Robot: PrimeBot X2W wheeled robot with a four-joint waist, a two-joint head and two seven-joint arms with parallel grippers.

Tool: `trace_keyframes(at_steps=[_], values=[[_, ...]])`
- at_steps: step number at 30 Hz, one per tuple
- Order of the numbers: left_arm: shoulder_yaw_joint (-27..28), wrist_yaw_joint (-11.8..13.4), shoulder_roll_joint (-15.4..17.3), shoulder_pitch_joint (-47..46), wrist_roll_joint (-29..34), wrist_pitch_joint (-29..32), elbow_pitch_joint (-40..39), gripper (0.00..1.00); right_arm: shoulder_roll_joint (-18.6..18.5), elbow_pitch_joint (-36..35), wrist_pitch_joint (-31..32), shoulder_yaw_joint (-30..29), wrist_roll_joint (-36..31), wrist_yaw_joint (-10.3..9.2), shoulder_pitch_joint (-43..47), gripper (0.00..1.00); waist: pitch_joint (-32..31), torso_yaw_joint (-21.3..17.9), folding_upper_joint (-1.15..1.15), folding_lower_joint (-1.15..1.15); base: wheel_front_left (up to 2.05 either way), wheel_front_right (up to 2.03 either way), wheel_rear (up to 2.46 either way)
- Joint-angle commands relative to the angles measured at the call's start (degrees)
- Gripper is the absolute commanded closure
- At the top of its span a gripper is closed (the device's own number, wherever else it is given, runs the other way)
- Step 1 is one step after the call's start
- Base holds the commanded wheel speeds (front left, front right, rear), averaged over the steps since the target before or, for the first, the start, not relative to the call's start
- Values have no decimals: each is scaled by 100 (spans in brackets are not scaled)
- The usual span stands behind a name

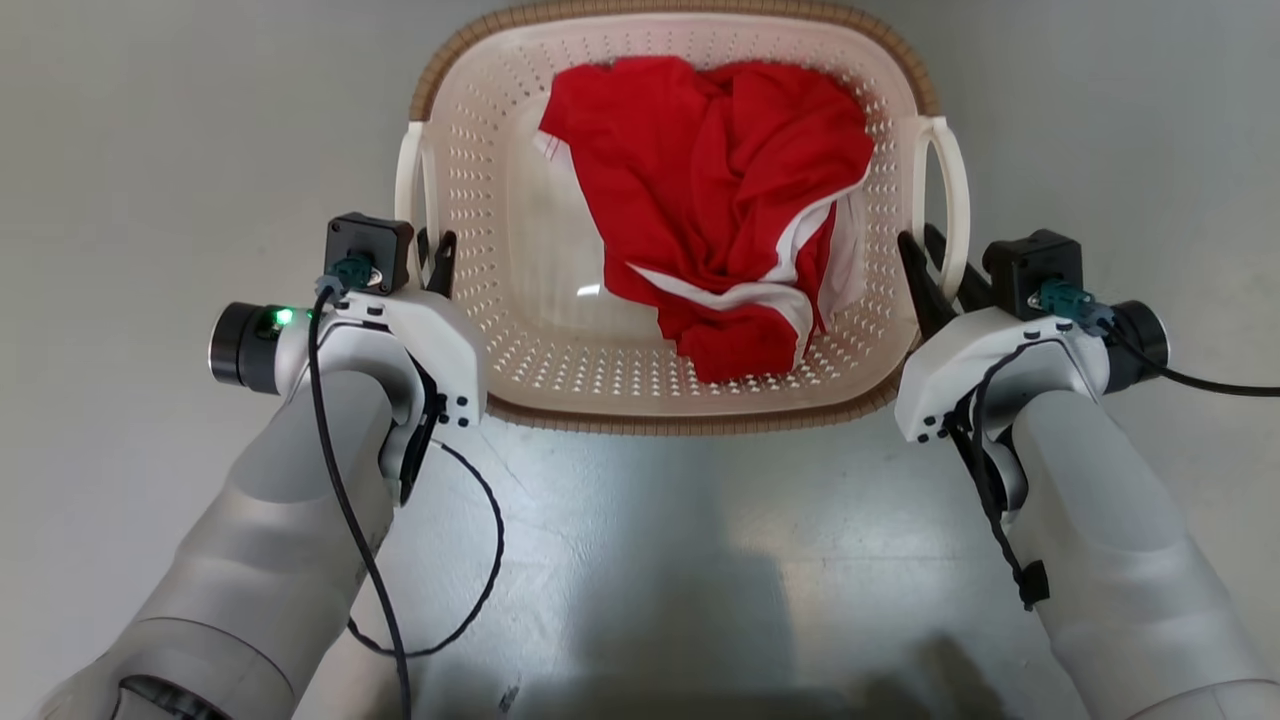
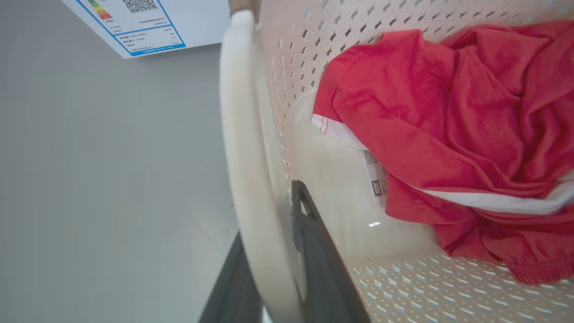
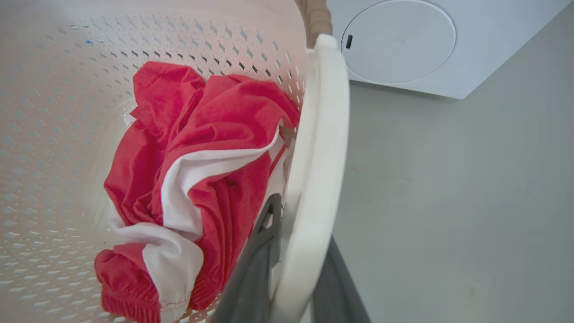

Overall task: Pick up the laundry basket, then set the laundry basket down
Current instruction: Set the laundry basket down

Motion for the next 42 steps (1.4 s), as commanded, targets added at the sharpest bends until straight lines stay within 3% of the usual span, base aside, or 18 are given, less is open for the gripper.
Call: trace_keyframes(at_steps=[1,11,42], values=[[131,4,142,-149,187,-60,-178,100,133,-100,-167,173,-124,102,20,100,209,18,0,0,0,0,0],[606,-52,244,-185,547,-61,-451,100,133,-88,-392,59,-90,102,-199,100,552,2,0,0,0,0,0],[1420,-367,40,-170,1312,-61,-285,100,133,114,-471,-208,-205,102,-255,100,813,18,0,0,0,0,0]])
